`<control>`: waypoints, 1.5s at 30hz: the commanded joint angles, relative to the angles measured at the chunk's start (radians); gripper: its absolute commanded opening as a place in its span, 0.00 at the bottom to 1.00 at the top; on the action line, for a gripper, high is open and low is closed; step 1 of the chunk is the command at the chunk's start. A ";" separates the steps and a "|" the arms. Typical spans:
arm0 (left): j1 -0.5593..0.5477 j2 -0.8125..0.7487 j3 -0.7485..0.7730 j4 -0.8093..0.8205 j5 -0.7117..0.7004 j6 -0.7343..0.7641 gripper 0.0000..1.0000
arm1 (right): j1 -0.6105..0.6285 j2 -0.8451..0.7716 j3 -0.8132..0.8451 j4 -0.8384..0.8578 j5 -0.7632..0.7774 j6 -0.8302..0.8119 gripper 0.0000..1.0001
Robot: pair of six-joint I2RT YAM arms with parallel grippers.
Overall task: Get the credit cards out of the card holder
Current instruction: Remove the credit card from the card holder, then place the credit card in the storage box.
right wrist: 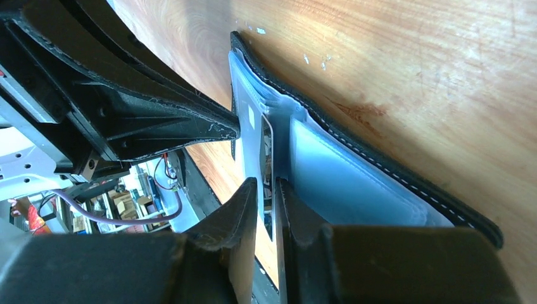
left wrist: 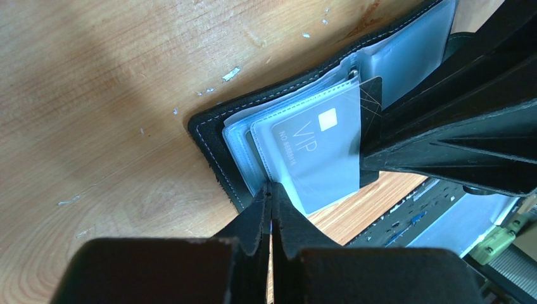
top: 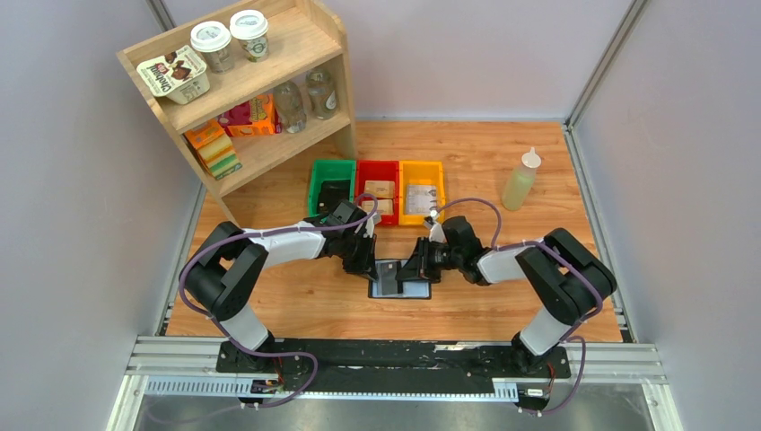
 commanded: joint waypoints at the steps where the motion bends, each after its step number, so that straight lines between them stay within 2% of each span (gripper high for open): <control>1: -0.013 0.050 -0.032 -0.040 -0.081 0.047 0.00 | 0.005 0.026 0.033 0.063 -0.028 0.005 0.17; 5: -0.013 0.048 -0.032 -0.042 -0.081 0.045 0.00 | 0.004 0.026 0.024 0.063 -0.029 0.004 0.03; 7: -0.013 0.047 -0.033 -0.042 -0.082 0.045 0.00 | -0.004 0.005 0.018 0.036 -0.031 -0.012 0.00; 16: -0.013 0.047 -0.033 -0.036 -0.077 0.045 0.00 | -0.099 -0.169 0.000 -0.196 -0.014 -0.137 0.00; 20: -0.013 0.019 -0.046 -0.013 -0.064 0.050 0.00 | -0.133 -0.250 0.021 -0.372 0.021 -0.214 0.00; 25: -0.013 -0.105 -0.064 0.048 -0.074 0.047 0.01 | -0.136 -0.394 0.095 -0.646 0.115 -0.320 0.00; 26: -0.013 -0.125 -0.066 0.053 -0.082 0.048 0.03 | -0.136 -0.415 0.113 -0.682 0.124 -0.335 0.00; 35: -0.009 -0.440 -0.089 0.110 -0.148 0.115 0.51 | -0.121 -0.540 0.305 -0.898 0.089 -0.472 0.00; 40: 0.020 -0.599 -0.104 0.185 -0.035 0.185 0.65 | -0.085 -0.546 0.406 -0.958 -0.003 -0.582 0.00; 45: 0.065 -0.671 -0.115 0.262 0.168 0.238 0.68 | -0.032 -0.531 0.475 -0.983 -0.094 -0.668 0.00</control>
